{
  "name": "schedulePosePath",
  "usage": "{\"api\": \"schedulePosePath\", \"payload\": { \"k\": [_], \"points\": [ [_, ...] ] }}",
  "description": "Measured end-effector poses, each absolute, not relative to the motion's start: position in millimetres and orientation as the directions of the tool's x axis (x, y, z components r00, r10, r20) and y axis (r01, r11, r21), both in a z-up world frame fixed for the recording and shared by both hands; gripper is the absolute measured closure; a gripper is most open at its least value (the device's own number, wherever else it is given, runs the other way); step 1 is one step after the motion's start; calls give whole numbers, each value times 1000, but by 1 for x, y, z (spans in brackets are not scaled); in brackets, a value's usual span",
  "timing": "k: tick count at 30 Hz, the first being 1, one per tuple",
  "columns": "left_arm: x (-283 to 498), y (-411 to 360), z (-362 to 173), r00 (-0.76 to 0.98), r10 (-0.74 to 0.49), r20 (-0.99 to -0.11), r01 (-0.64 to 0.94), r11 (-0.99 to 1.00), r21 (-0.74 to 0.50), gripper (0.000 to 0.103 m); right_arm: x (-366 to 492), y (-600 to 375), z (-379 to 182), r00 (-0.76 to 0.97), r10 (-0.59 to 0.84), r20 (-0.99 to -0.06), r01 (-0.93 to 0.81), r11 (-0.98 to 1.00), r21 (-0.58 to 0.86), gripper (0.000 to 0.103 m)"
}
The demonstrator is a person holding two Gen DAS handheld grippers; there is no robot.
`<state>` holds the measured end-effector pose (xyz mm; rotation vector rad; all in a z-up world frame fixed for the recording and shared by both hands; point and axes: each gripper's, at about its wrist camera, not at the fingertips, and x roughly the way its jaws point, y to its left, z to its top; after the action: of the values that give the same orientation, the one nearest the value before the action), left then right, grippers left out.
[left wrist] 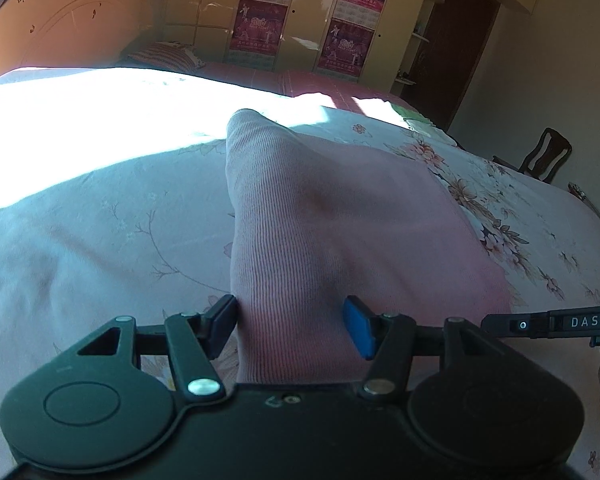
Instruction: Fold small clothes
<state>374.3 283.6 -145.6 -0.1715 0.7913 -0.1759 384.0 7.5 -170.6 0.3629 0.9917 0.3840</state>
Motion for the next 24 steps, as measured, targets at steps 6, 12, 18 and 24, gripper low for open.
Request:
{"api": "schedulePosePath", "payload": {
  "k": [6, 12, 18, 24],
  "points": [
    [373, 282, -141, 695, -222, -684, 91, 970, -223, 46, 382, 13, -149, 534, 465, -706, -204, 882, 426, 93],
    [375, 271, -149, 677, -226, -700, 91, 970, -225, 46, 385, 4, -148, 529, 365, -766, -214, 931, 297, 93],
    [378, 279, -167, 625, -219, -749, 50, 969, -241, 46, 385, -1, -155, 519, 383, -764, -192, 923, 332, 86],
    [370, 278, -143, 682, -223, -697, 66, 967, -245, 53, 388, 2, -107, 654, 387, -650, -193, 916, 351, 82]
  ]
}}
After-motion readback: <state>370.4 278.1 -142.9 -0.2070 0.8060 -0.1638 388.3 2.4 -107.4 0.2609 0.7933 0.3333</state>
